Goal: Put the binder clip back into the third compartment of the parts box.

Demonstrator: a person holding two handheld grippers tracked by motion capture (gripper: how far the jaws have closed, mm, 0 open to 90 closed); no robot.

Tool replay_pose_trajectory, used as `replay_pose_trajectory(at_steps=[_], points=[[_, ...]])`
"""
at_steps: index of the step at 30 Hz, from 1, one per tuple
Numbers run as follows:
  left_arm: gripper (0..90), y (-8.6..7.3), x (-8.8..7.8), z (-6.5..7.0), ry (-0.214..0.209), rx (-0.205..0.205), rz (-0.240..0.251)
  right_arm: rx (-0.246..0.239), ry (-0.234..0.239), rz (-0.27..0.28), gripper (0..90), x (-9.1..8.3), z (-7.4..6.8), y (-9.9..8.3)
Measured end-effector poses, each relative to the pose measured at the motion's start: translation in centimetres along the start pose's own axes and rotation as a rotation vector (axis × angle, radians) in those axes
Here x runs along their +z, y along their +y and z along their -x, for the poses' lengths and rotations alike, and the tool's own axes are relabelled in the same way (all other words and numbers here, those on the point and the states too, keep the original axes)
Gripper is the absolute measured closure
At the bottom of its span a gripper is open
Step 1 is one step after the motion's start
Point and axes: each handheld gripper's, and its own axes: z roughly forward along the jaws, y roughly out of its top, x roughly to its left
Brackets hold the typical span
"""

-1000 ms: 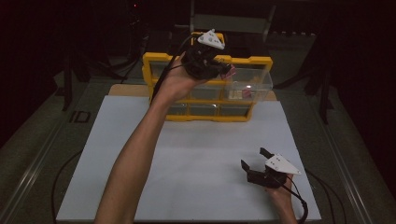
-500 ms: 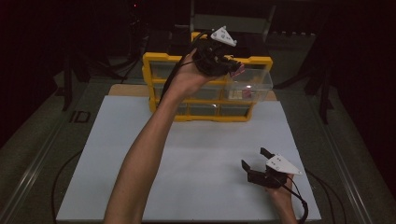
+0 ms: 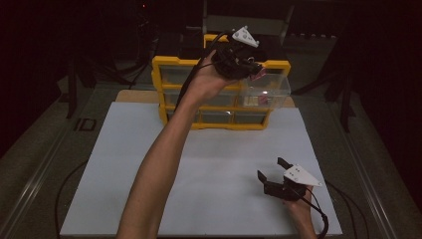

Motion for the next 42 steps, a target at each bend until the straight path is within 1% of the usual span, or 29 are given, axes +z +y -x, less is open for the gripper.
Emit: replay_pose_trajectory(at_steps=[3,7,13,18,19,20,21,22,23,24,26,30,33,36,39,42], points=[[89.3,0.1,0.2,0.0,0.0,0.002,-0.006,0.002,0.0,0.0,12.6,0.0,0.0,0.0],[89.3,0.4,0.5,0.0,0.0,-0.002,-0.001,0.003,0.001,0.0,12.6,0.0,0.0,0.0],[89.3,0.5,0.8,-0.1,0.002,-0.005,-0.006,0.006,0.001,0.001,12.6,0.0,0.0,0.0],[89.3,0.5,1.0,-0.3,-0.004,-0.017,0.001,0.006,0.002,0.002,12.6,0.0,0.0,0.0],[89.2,0.5,1.0,-0.4,-0.003,-0.023,0.001,0.006,0.002,0.002,12.6,0.0,0.0,0.0],[88.8,0.5,1.1,-0.5,-0.01,-0.037,0.01,0.006,0.002,0.002,12.6,0.0,0.0,0.0],[81.2,0.4,1.2,-0.6,-0.037,-0.067,0.025,0.006,0.002,0.002,12.6,0.0,0.0,0.0],[65.2,0.3,1.3,-0.7,-0.044,-0.093,0.021,0.005,0.002,0.002,12.6,0.0,0.0,0.0],[45.6,0.3,1.5,-0.7,-0.039,-0.111,0.0,0.004,0.001,0.003,12.6,0.0,0.0,0.0],[31.0,0.2,1.7,-0.7,-0.032,-0.122,-0.024,0.005,0.002,0.004,12.6,-0.1,0.0,0.0],[16.7,-0.1,1.7,-0.7,-0.015,-0.123,-0.048,0.004,0.002,0.004,12.6,0.0,0.0,0.0],[13.8,-0.7,1.2,-1.0,-0.003,-0.134,-0.04,0.003,0.002,0.004,12.6,0.0,0.0,0.0],[12.7,-1.1,0.9,-0.9,0.007,-0.134,-0.046,0.003,0.002,0.004,12.6,0.0,0.0,0.0],[12.0,-1.8,0.3,-0.8,0.007,-0.132,-0.041,0.002,0.001,0.003,12.6,0.0,0.0,0.0],[11.9,-2.5,-0.3,-0.8,0.012,-0.131,-0.045,0.0,0.001,0.002,12.6,0.0,0.0,0.0],[11.7,-3.1,-1.0,-1.2,0.016,-0.143,-0.042,-0.002,0.002,0.002,12.6,0.0,-0.1,0.0]])
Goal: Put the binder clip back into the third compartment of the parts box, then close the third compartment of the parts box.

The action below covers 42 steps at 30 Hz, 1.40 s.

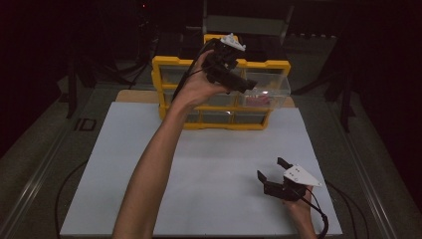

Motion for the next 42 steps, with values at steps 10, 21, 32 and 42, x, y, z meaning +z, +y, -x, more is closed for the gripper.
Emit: replay_pose_trajectory(at_steps=[10,21,32,42], points=[[11.7,-1.6,-1.2,-0.5,0.0,-0.007,0.006,-0.004,-0.003,-0.002,12.6,0.0,0.0,0.0],[11.9,-2.8,-1.1,-0.3,-0.013,0.0,0.009,-0.002,-0.003,-0.002,12.5,0.1,0.0,0.0],[17.8,-4.1,-0.3,0.1,-0.035,0.009,-0.024,-0.002,-0.002,-0.002,12.6,0.0,0.0,0.0],[28.4,-4.9,0.5,0.3,-0.062,0.006,-0.034,-0.001,-0.002,-0.003,12.6,0.1,0.0,0.0]])
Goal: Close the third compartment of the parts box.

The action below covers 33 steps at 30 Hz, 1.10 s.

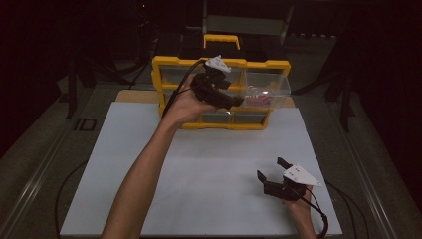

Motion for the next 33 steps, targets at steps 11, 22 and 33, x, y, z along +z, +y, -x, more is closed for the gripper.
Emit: replay_pose_trajectory(at_steps=[11,22,33], points=[[40.8,-0.3,0.8,0.4,-0.041,0.006,0.0,-0.001,-0.001,0.0,12.6,0.0,0.0,0.0],[58.1,-0.2,1.3,1.0,-0.072,0.016,-0.005,0.0,-0.002,0.003,12.5,-0.1,-0.1,0.0],[86.8,-0.2,2.2,1.2,-0.1,0.03,-0.003,-0.003,-0.001,0.001,12.6,0.0,0.0,0.0]])
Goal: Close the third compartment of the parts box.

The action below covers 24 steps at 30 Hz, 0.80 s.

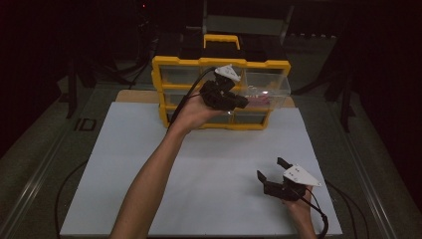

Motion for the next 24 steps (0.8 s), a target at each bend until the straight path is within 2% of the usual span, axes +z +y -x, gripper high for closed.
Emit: replay_pose_trajectory(at_steps=[1,8,14,24], points=[[90.0,0.0,0.0,0.0,0.005,0.001,0.004,0.0,0.0,-0.001,12.6,0.0,0.0,0.0],[90.0,0.1,0.4,-0.2,0.007,-0.018,0.024,0.0,0.0,0.0,12.6,0.0,0.0,0.0],[90.0,0.0,0.7,-0.8,0.007,-0.058,0.043,0.0,0.0,0.002,12.6,0.0,0.0,0.0],[90.0,0.2,1.0,-1.2,0.0,-0.076,0.058,0.004,0.002,-0.001,12.6,0.1,0.0,0.0]])
